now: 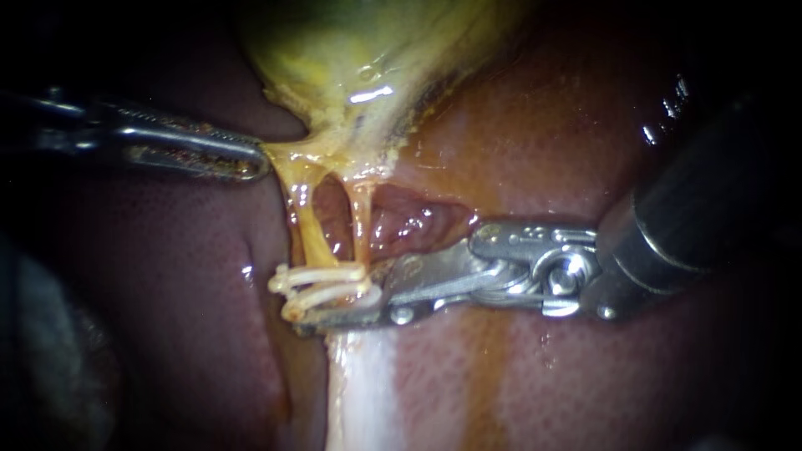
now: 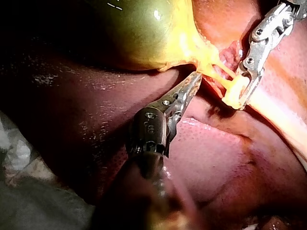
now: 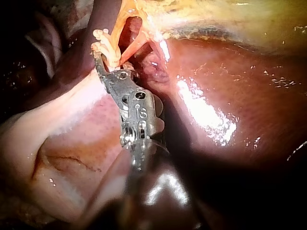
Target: Clipping third clip left tube
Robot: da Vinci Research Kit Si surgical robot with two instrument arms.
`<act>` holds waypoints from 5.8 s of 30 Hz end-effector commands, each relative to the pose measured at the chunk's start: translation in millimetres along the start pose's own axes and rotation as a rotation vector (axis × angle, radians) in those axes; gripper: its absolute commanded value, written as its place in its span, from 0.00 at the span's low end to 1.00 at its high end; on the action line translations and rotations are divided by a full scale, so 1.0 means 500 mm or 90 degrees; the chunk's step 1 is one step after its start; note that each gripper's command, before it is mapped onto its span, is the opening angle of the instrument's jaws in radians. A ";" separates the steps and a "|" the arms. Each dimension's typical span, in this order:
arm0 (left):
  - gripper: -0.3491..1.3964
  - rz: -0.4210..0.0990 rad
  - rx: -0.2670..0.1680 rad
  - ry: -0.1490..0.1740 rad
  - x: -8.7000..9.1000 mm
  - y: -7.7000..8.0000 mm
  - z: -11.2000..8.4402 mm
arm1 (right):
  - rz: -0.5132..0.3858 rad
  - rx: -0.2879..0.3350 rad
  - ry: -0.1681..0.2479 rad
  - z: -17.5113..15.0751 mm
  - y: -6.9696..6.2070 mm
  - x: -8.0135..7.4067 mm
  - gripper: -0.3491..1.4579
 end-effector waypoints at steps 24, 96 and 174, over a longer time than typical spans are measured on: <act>0.00 0.000 -0.001 0.000 -0.0001 0.0000 -0.0002 | -0.031 0.035 0.041 -0.0056 0.0003 -0.0010 0.47; 0.00 0.001 0.001 0.000 -0.0005 -0.0001 -0.0004 | 0.102 0.053 0.127 -0.0055 0.0077 0.0030 0.47; 0.00 0.002 0.001 0.000 -0.0007 -0.0007 -0.0005 | 0.192 0.142 0.219 -0.0051 0.0007 0.0187 0.00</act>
